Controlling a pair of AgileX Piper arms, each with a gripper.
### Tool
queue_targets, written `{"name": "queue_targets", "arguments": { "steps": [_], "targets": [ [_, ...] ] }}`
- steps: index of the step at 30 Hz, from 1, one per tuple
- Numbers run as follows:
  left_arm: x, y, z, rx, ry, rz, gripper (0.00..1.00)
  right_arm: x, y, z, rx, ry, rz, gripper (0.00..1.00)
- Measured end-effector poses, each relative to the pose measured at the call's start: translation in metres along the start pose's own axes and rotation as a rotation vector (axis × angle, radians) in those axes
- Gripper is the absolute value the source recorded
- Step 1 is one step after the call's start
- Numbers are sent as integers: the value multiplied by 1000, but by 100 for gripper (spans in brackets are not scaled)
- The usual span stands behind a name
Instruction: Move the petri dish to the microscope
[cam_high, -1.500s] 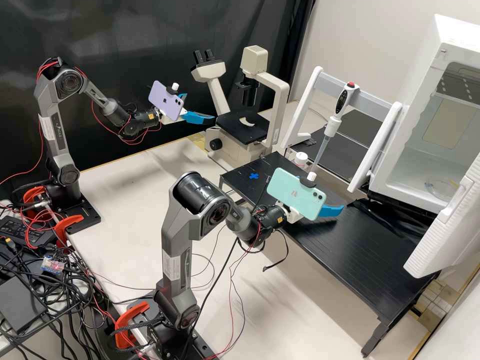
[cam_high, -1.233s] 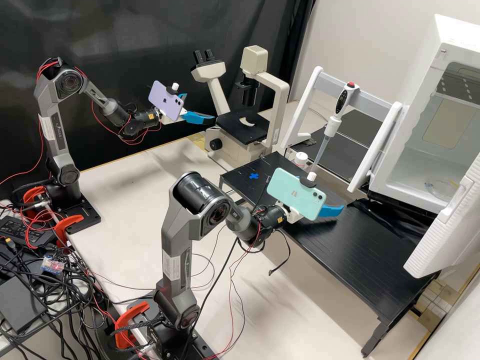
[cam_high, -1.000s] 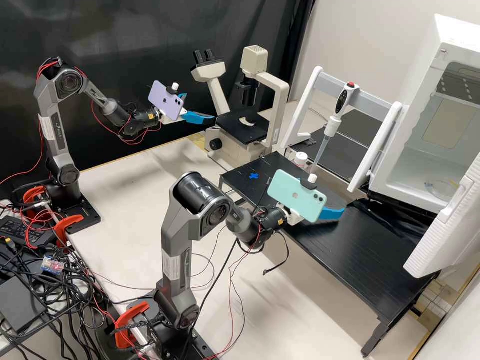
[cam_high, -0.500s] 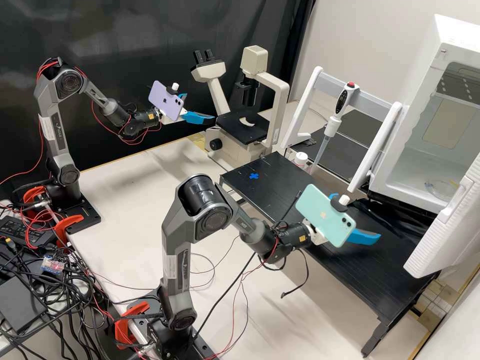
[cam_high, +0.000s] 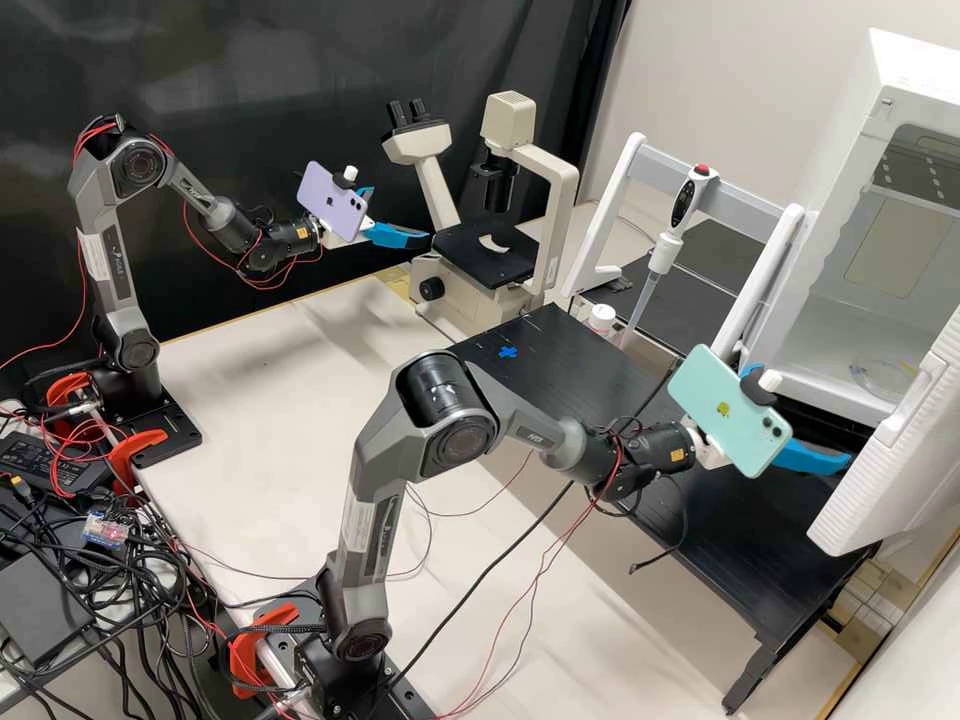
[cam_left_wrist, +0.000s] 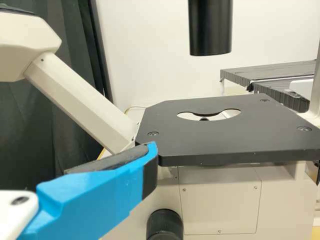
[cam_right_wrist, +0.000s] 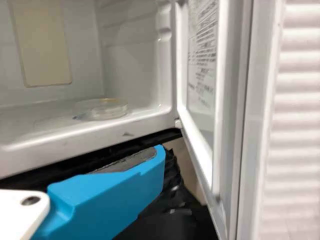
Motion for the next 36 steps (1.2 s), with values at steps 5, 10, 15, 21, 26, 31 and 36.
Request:
{"name": "queue_targets", "arguments": {
  "steps": [5, 10, 15, 21, 26, 31, 36],
  "targets": [
    [0, 0, 0, 0, 0, 0, 100, 27, 6, -8, 19, -3, 7, 100],
    [0, 0, 0, 0, 0, 0, 100, 60, 2, -23, 16, 21, -9, 100],
    [0, 0, 0, 0, 0, 0, 100, 89, -4, -33, 0, 35, -20, 100],
    [0, 0, 0, 0, 0, 0, 100, 123, -16, -39, -48, 28, -38, 100],
    [0, 0, 0, 0, 0, 0, 100, 141, -23, -39, -66, 14, -48, 100],
    [0, 0, 0, 0, 0, 0, 100, 155, -28, -41, -74, 13, -51, 100],
    [0, 0, 0, 0, 0, 0, 100, 165, -31, -40, -77, 14, -55, 100]
  ]
}}
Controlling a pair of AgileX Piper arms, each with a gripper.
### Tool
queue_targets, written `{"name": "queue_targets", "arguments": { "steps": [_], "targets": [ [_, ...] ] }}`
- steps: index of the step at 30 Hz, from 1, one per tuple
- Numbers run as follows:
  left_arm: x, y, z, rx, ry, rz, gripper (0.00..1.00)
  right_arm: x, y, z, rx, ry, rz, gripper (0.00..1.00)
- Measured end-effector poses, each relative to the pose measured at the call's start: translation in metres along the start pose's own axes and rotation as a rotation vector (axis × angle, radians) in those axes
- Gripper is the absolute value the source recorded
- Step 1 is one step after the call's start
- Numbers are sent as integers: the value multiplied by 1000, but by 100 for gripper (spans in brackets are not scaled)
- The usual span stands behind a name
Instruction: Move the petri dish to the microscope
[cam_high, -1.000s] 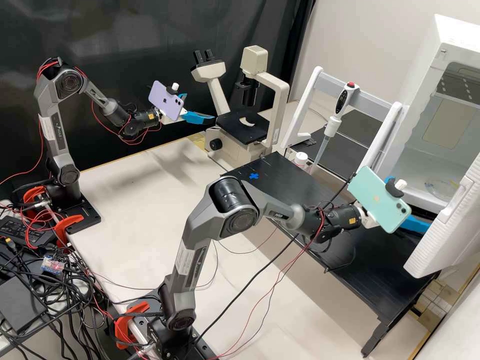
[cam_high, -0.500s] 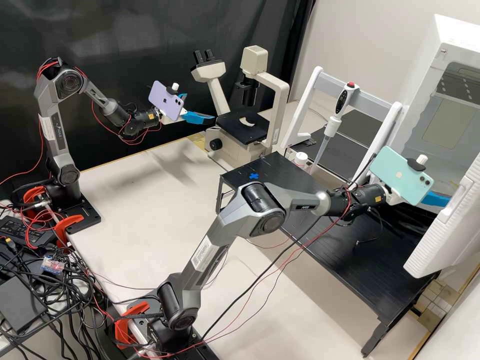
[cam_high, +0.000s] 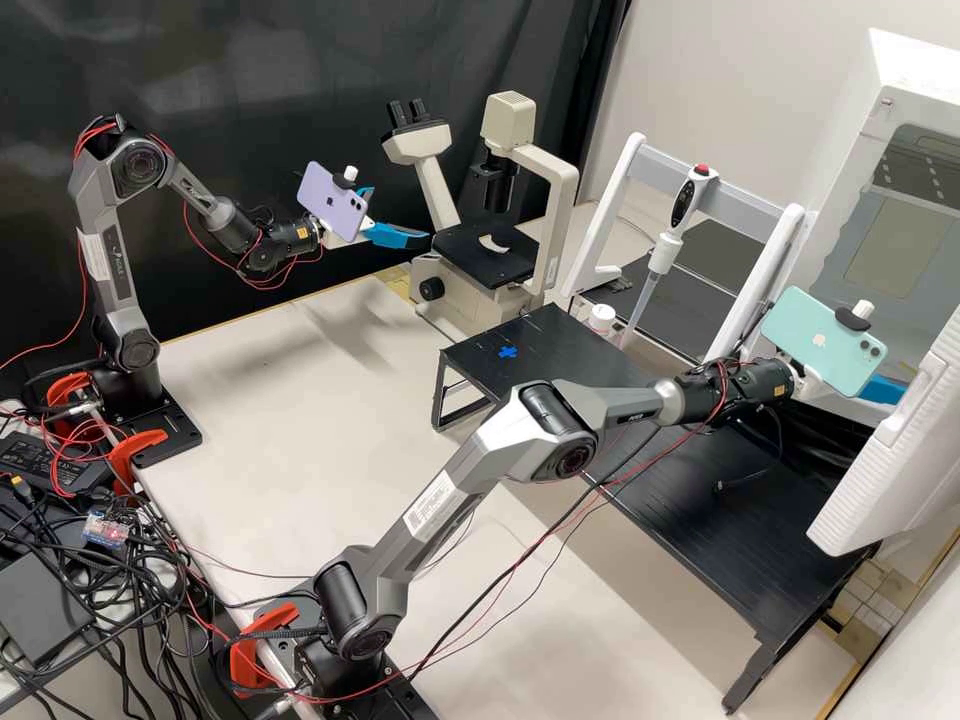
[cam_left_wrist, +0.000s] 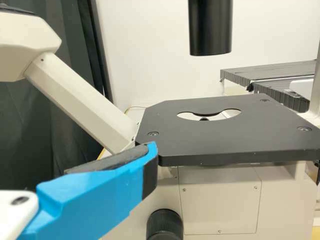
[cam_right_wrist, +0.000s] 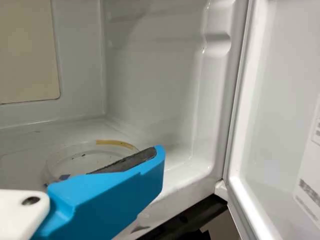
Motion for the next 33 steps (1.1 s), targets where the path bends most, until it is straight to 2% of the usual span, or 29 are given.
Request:
{"name": "queue_targets", "arguments": {
  "steps": [11, 14, 17, 26, 27, 33],
  "targets": [
    [0, 0, 0, 0, 0, 0, 100, 15, -20, 11, 0, -22, -42, 100],
    [0, 0, 0, 0, 0, 0, 100, 17, -22, 12, -2, -20, -40, 100],
    [0, 0, 0, 0, 0, 0, 100, 20, -25, 14, -23, -17, -41, 100],
    [0, 0, 0, 0, 0, 0, 100, 25, -29, 19, -22, -19, -29, 100],
    [0, 0, 0, 0, 0, 0, 100, 26, -29, 19, -22, -20, -28, 0],
    [0, 0, 0, 0, 0, 0, 100, 30, -25, 20, -17, -30, -33, 0]
  ]
}}
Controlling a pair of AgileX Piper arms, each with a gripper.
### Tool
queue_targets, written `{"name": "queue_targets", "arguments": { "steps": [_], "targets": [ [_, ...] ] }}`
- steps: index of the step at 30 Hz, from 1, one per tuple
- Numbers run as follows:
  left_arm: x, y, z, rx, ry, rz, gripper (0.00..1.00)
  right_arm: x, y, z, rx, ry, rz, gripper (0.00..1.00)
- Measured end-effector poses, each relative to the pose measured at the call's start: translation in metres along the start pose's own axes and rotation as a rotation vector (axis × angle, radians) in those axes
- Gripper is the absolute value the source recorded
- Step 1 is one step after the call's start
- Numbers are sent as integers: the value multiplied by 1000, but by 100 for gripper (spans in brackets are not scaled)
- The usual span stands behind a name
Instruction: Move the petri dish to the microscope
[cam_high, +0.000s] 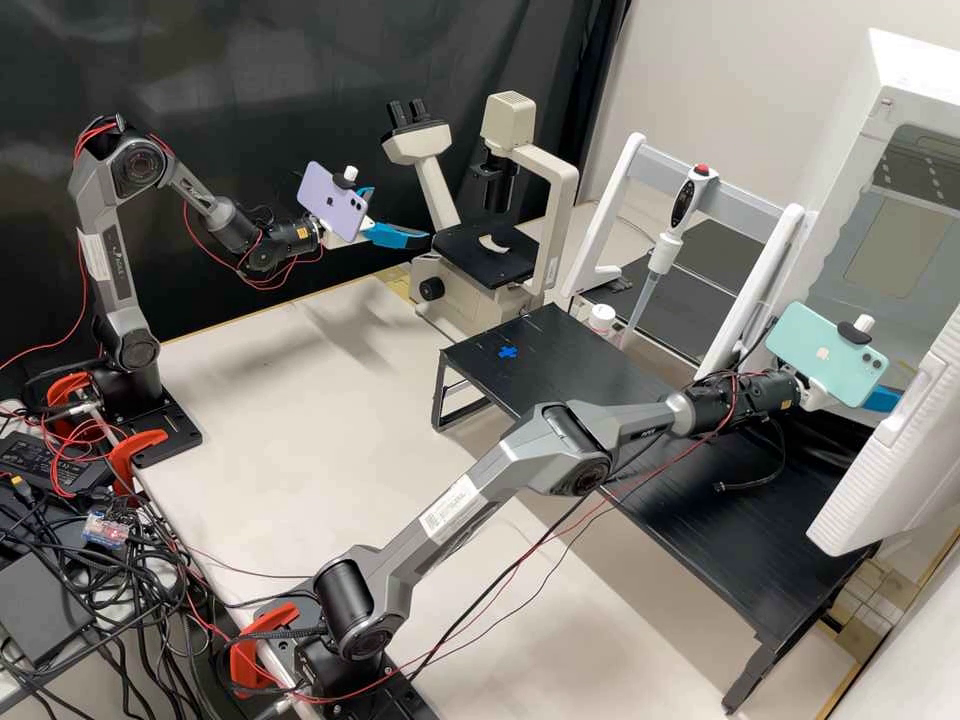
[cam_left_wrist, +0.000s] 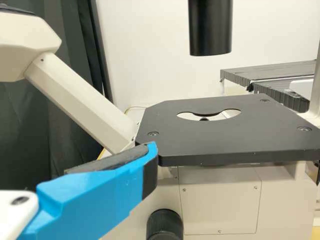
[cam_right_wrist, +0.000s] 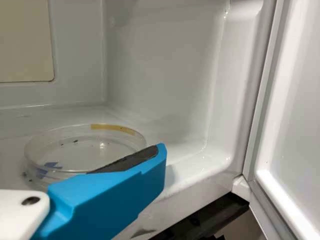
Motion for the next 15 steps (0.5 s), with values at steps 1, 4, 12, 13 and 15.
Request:
{"name": "queue_targets", "arguments": {
  "steps": [1, 4, 12, 13, 15],
  "targets": [
    [0, 0, 0, 0, 0, 0, 100, 1, -1, 2, -1, -2, -3, 0],
    [0, 0, 0, 0, 0, 0, 100, 3, 1, 5, 10, -7, -8, 0],
    [0, 0, 0, 0, 0, 0, 100, 5, 5, 7, 18, 3, -20, 0],
    [0, 0, 0, 0, 0, 0, 100, 5, 4, 8, 10, 2, -25, 0],
    [0, 0, 0, 0, 0, 0, 100, 5, 4, 10, 14, 3, -27, 0]
  ]
}}
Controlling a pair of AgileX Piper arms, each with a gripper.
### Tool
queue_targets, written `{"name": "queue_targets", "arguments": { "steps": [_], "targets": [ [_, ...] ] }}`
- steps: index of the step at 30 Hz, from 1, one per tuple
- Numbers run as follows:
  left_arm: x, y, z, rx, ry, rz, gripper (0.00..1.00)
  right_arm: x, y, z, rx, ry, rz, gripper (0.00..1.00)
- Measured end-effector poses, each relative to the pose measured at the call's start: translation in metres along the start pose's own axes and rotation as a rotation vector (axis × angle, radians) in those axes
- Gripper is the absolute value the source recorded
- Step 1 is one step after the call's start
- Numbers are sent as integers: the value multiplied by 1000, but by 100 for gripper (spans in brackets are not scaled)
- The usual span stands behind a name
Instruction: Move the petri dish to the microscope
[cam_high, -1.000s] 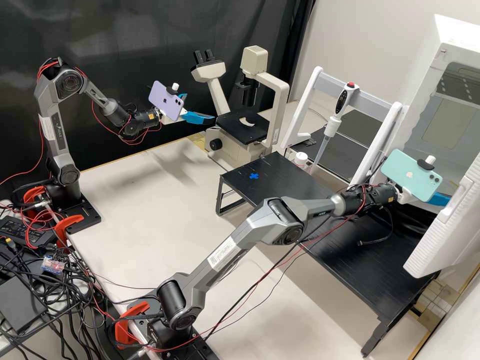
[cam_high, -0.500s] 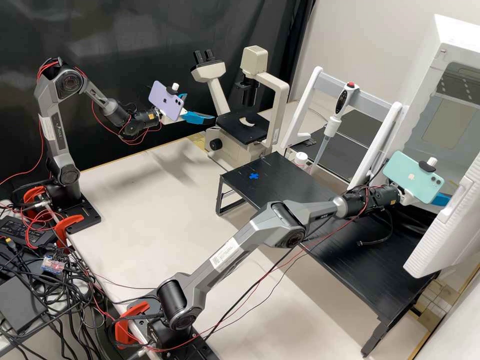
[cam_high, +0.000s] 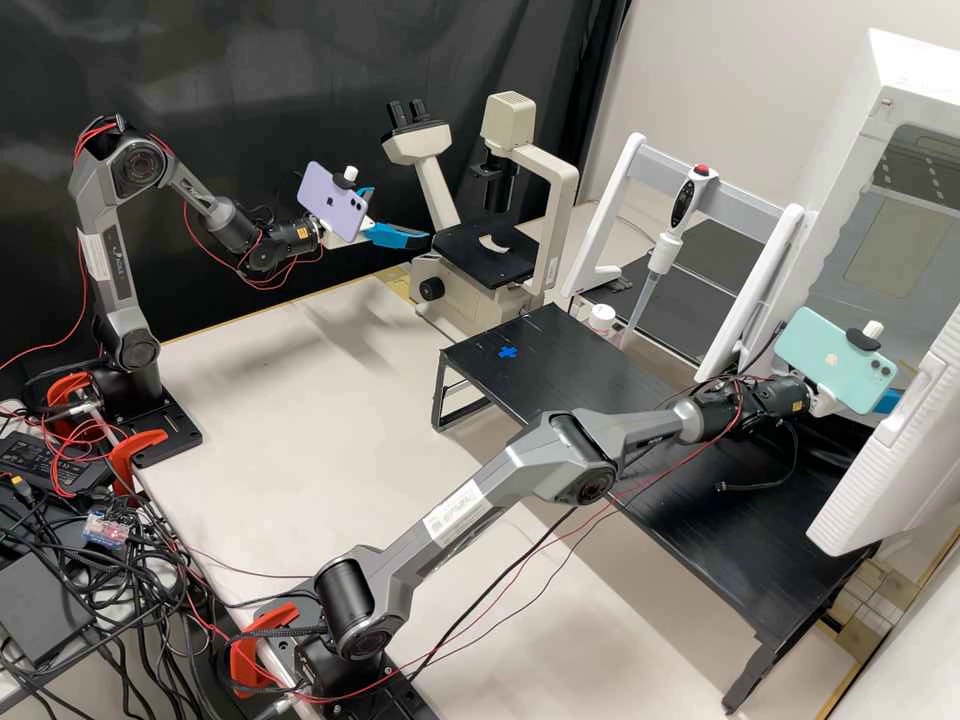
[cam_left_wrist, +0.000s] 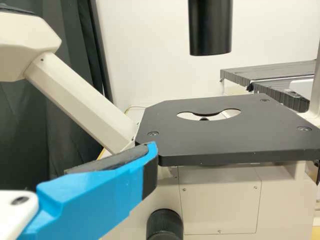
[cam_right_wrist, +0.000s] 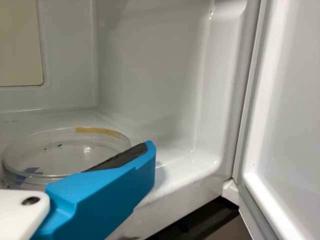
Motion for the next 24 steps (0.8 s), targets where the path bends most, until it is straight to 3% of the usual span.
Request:
{"name": "queue_targets", "arguments": {
  "steps": [3, 8, 24],
  "targets": [
    [0, 0, 0, 0, 0, 0, 100, 1, -2, 1, 24, -1, -5, 0],
    [0, 0, 0, 0, 0, 0, 100, 1, -2, 3, 34, -1, -6, 0],
    [0, 0, 0, 0, 0, 0, 100, 1, -3, 5, 28, -11, -6, 0]
  ]
}}
